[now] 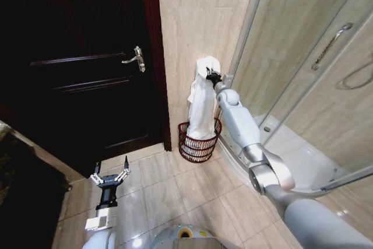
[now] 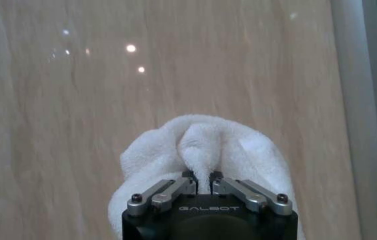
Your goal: Discard the used towel into the hamper.
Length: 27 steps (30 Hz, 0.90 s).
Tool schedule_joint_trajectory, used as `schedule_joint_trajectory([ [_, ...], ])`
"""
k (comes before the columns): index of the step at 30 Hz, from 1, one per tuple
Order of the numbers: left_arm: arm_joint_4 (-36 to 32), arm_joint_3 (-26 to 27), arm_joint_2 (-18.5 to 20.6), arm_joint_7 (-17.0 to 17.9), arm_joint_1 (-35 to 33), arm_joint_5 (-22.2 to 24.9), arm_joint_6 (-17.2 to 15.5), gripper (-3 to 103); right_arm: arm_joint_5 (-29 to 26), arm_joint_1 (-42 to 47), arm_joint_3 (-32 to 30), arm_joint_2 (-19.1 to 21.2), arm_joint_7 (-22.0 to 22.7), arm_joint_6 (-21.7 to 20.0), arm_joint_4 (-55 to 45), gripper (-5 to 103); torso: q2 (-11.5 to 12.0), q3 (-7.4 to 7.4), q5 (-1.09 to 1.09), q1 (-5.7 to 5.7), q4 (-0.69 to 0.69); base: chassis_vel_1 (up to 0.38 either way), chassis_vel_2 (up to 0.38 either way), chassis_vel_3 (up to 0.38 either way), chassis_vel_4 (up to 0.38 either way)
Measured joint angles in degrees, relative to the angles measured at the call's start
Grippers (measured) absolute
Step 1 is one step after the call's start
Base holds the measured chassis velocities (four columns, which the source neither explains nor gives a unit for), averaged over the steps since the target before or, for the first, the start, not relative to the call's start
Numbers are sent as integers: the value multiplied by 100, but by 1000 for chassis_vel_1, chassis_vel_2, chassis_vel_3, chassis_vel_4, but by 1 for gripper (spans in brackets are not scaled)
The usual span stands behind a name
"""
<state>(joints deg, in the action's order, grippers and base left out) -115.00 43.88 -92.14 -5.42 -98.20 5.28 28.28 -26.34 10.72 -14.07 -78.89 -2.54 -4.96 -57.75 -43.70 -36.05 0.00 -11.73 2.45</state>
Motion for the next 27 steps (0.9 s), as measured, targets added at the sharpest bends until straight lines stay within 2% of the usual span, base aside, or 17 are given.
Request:
schedule_joint_trajectory([
  [9,50,-7,0,0,18,7,0,100,184,489,-108,49,-173,6,81,8,240,127,0,113,-1,0,0,0,0],
  [16,62,-7,0,0,14,14,17,100,310,618,-172,-76,-262,101,383,8,397,216,0,180,-1,0,0,0,0],
  [20,64,7,0,1,5,48,27,100,327,421,-182,-165,-243,311,594,8,503,275,1,226,-1,0,0,0,0],
  [27,61,9,0,1,-3,65,36,100,-88,-60,-176,-249,-107,684,561,8,700,383,0,317,-1,0,0,0,0],
])
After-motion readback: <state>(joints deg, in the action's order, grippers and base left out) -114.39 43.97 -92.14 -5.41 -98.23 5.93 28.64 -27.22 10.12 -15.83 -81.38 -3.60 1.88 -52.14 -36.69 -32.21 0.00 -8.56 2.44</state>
